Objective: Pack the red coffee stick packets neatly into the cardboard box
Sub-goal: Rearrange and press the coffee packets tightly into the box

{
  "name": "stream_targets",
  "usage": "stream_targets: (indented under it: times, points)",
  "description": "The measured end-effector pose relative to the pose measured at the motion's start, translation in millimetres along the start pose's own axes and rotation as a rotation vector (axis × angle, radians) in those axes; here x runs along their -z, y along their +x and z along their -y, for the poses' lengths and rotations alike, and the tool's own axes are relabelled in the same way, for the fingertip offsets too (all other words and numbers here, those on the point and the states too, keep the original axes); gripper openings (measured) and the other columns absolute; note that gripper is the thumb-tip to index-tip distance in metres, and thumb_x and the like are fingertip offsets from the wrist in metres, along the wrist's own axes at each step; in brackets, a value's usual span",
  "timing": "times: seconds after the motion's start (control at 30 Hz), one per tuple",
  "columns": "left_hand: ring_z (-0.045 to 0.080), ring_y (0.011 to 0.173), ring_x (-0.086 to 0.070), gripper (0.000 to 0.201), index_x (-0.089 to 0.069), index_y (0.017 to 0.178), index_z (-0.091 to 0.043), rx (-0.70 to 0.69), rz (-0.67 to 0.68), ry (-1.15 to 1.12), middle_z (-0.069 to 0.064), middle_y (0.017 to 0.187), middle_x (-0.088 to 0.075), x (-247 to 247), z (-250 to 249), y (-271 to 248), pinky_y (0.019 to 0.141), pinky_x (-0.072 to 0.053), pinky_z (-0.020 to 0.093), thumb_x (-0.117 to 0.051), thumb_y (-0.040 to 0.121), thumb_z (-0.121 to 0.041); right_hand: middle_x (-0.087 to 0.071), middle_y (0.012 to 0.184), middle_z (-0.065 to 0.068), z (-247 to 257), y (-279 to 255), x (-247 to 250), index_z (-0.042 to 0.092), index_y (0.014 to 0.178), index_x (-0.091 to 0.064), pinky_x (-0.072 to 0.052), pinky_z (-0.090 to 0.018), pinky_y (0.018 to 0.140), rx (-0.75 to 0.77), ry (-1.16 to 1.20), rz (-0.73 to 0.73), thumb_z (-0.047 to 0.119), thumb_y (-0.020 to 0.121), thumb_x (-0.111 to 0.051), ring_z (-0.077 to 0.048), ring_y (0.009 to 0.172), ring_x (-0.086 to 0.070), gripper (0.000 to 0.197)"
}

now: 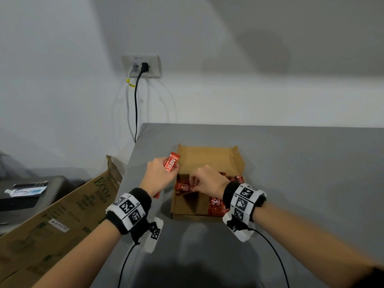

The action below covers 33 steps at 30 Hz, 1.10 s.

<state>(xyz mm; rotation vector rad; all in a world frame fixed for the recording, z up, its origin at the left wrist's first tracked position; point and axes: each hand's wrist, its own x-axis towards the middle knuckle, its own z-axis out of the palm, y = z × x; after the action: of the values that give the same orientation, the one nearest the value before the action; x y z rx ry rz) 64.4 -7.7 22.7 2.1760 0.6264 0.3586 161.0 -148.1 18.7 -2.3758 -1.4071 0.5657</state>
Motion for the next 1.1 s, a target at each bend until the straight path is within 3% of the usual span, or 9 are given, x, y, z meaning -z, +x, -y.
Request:
stream_targets:
  times: [0.13,0.23,0.37,0.53,0.67,0.83,0.97,1.1]
  points:
    - [0.022,0.067,-0.063,0.012,-0.064,0.076,-0.005,0.006,0.06,0.146,0.007,0.071,-0.064,-5.2,3.4,0.6,0.06,-0.049,0.029,-0.066,0.081,-0.015,-0.066,0.095,-0.012,5.0,5.9,-0.4,0.003,0.09,-0.065,-0.053,-0.033,0.077,0.032,-0.195,0.027,0.004,0.082,-0.066,-0.024,0.088,-0.062,0.008]
    - [0.021,0.069,-0.064,0.012,-0.065,0.079,-0.009,0.005,0.133,0.222,0.006,0.074,-0.067,-5.5,5.2,1.4,0.067,-0.054,0.036,-0.068,0.079,-0.02,-0.066,0.094,-0.013,7.3,8.4,-1.5,0.001,0.089,-0.065,-0.05,-0.029,0.073,0.044,-0.257,0.052,-0.001,0.084,-0.06,-0.026,0.086,-0.062,0.007]
    - [0.02,0.071,-0.063,0.013,-0.061,0.081,-0.011,0.011,0.182,0.265,0.004,0.078,-0.065,-8.0,2.9,-0.2,0.061,-0.049,0.029,-0.069,0.08,-0.022,-0.063,0.097,-0.016,9.0,11.8,-5.3,0.001,0.091,-0.061,-0.051,-0.033,0.074,0.044,-0.324,0.088,-0.004,0.083,-0.057,-0.029,0.089,-0.061,0.01]
    - [0.019,0.083,-0.062,0.018,-0.056,0.09,-0.021,-0.062,0.276,0.452,0.001,0.089,-0.065,-13.3,-1.4,-0.7,0.071,-0.052,0.03,-0.069,0.077,-0.024,-0.057,0.112,-0.016,5.4,18.1,-6.2,0.001,0.106,-0.06,-0.051,-0.037,0.087,0.0,-0.349,0.074,0.006,0.089,-0.053,-0.029,0.101,-0.057,0.019]
    - [0.019,0.086,-0.061,0.027,-0.058,0.097,-0.02,-0.097,0.257,0.514,-0.001,0.093,-0.064,-17.8,0.3,2.3,0.068,-0.044,0.026,-0.071,0.075,-0.029,-0.057,0.116,-0.016,1.2,19.1,-7.7,0.001,0.112,-0.057,-0.049,-0.036,0.091,-0.057,-0.273,0.038,0.007,0.09,-0.054,-0.029,0.105,-0.057,0.023]
    - [0.02,0.088,-0.058,0.03,-0.057,0.101,-0.017,-0.119,0.229,0.588,0.0,0.098,-0.055,-27.2,11.9,4.3,0.072,-0.046,0.031,-0.069,0.078,-0.033,-0.062,0.106,-0.015,-3.4,19.5,-5.0,0.001,0.102,-0.058,-0.051,-0.038,0.086,-0.112,-0.162,0.016,0.01,0.078,-0.072,-0.029,0.097,-0.06,0.029]
    - [0.022,0.088,-0.059,0.028,-0.058,0.107,-0.016,-0.138,0.231,0.594,0.001,0.103,-0.052,-35.0,17.7,3.2,0.074,-0.049,0.033,-0.066,0.082,-0.026,-0.061,0.1,-0.017,-6.6,15.9,-3.1,0.0,0.095,-0.057,-0.049,-0.033,0.075,-0.11,-0.155,0.002,0.002,0.085,-0.059,-0.03,0.091,-0.06,0.01]
    - [0.024,0.094,-0.058,0.032,-0.056,0.112,-0.013,-0.159,0.233,0.6,0.004,0.108,-0.052,-37.8,20.5,4.2,0.077,-0.047,0.033,-0.066,0.084,-0.023,-0.061,0.099,-0.018,-11.8,12.7,-2.0,-0.001,0.094,-0.057,-0.05,-0.035,0.074,-0.122,-0.173,-0.008,0.0,0.088,-0.052,-0.031,0.089,-0.059,0.008]
